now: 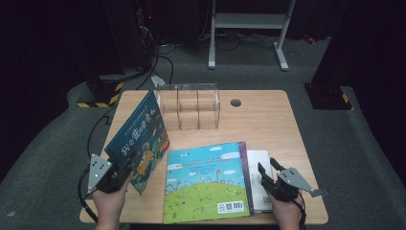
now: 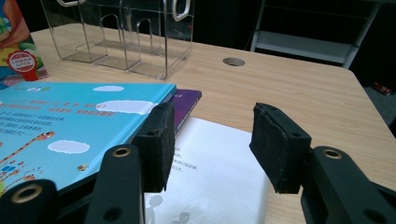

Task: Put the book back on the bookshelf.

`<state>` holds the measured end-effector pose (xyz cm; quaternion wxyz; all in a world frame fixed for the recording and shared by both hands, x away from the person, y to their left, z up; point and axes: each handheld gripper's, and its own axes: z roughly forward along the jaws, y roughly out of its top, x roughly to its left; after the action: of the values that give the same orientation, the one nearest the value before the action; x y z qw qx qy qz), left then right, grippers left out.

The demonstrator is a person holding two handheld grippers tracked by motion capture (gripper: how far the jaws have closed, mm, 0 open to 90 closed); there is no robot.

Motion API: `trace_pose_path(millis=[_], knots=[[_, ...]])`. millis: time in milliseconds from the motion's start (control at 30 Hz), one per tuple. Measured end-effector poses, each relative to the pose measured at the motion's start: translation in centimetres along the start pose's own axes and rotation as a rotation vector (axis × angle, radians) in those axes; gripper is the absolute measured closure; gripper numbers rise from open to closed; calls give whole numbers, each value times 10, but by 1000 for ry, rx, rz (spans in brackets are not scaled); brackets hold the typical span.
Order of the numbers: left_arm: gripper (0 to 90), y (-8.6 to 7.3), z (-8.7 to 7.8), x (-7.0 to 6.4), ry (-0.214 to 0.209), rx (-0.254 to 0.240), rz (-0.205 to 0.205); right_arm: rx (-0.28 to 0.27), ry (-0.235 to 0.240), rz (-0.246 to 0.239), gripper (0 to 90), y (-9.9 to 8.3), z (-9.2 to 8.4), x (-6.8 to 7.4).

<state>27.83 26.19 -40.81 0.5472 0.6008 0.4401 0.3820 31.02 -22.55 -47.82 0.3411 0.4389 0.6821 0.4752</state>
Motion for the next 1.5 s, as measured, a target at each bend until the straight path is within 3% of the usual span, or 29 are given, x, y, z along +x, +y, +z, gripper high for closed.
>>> trace_pose_path(millis=[67,333,400,433,500,600,733,833,1000,1167,1300,1500], knots=[[770,2,0,-1,-3,3,11,12,-2,0,492,-2,1,-2],[762,3,1,2,-8,10,-1,47,-11,9,482,-7,2,-10],[761,2,2,4,-11,8,-15,59,2,31,502,-9,1,-17],[776,2,2,3,-6,6,-13,68,1,18,503,-10,0,-19],[802,2,2,2,-6,4,-1,86,-12,-6,499,-11,0,-23],[809,2,2,-3,1,4,27,83,-35,7,500,-15,0,-29],[816,3,4,-7,2,4,46,92,-42,-11,488,-21,2,-32],[819,2,4,-10,-1,2,64,94,-27,36,489,-24,-2,-35],[822,3,4,-16,-4,6,87,95,-32,32,481,-27,-4,-37],[824,3,5,-17,7,6,67,102,-36,42,472,-28,-3,-40],[827,2,6,-15,48,-4,6,97,-36,41,463,-28,-4,-43],[830,11,11,-15,55,12,-28,86,-35,47,469,-28,-7,-46]])
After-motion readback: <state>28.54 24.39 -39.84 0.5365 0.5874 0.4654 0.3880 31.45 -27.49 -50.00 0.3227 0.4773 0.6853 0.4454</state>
